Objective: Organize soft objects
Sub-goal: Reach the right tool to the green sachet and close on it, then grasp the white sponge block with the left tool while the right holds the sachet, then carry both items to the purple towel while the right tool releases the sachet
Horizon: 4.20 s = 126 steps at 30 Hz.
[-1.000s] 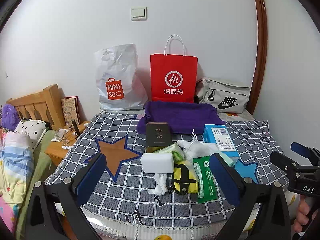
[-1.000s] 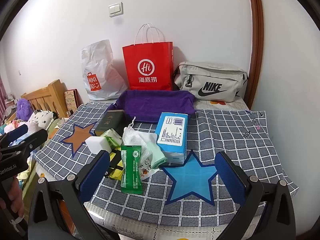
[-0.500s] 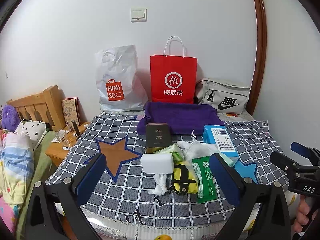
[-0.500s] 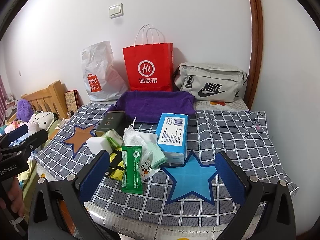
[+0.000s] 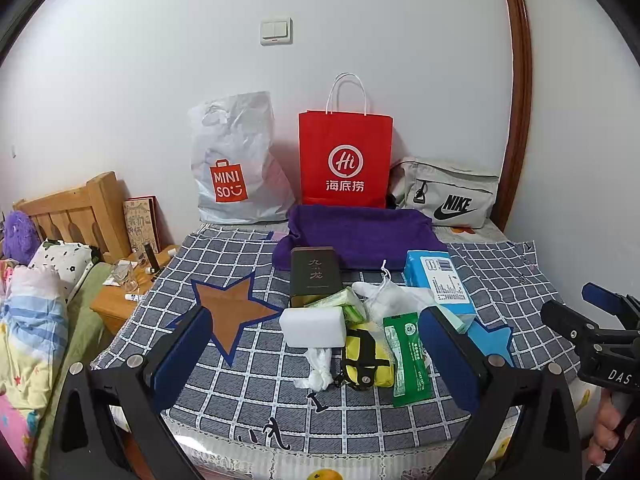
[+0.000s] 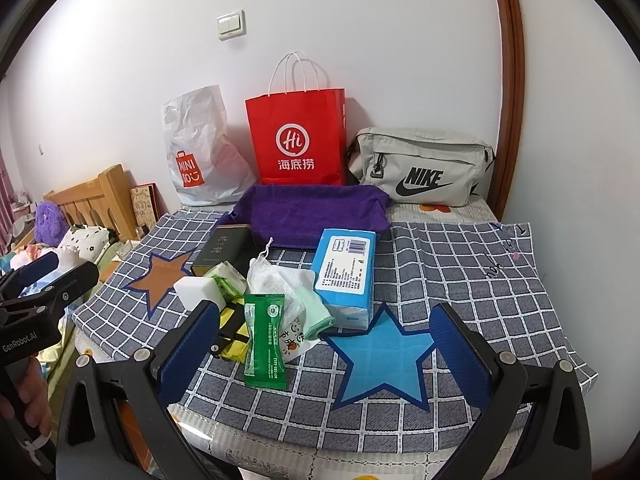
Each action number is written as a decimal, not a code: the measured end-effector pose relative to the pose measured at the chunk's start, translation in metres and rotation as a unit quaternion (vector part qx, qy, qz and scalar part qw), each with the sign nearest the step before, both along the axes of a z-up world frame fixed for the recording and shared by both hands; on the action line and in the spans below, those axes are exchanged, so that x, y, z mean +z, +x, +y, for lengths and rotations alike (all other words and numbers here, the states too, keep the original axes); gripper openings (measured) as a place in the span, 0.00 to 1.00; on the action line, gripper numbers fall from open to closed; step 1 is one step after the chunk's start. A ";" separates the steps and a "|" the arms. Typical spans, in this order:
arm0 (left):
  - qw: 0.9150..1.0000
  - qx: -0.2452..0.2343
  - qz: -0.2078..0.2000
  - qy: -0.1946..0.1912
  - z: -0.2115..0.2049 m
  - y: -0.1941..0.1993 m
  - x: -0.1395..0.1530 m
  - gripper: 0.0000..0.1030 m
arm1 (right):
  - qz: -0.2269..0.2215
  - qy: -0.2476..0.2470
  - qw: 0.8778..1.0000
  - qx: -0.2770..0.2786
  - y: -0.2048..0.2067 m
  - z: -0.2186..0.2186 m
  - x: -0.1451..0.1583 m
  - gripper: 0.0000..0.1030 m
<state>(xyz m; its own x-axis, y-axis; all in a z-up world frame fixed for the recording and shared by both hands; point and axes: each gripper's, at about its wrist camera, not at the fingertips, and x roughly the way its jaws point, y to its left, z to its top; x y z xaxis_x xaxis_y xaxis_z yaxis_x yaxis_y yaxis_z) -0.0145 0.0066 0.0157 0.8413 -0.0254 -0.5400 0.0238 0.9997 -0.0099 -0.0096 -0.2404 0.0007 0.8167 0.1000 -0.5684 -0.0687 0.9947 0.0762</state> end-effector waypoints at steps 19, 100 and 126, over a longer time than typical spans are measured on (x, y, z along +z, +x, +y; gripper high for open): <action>1.000 -0.014 0.014 -0.007 0.003 0.022 -0.015 1.00 | 0.020 0.007 1.000 0.014 0.016 -0.001 -0.020 1.00; 0.986 -0.064 0.139 -0.067 0.018 0.146 -0.152 0.78 | 0.149 0.039 0.983 0.100 0.065 -0.051 -0.132 0.32; 0.993 -0.012 0.109 -0.033 0.038 0.156 -0.075 0.78 | 0.127 0.041 0.990 0.051 0.123 -0.066 -0.085 0.32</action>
<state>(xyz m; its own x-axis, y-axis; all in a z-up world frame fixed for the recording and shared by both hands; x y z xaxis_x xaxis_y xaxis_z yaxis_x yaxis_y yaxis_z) 0.1411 0.0445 -0.0596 0.7037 -0.0852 -0.7053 0.0375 0.9959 -0.0829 0.1135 -0.3064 -0.0846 0.6317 0.2296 -0.7404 -0.1369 0.9732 0.1850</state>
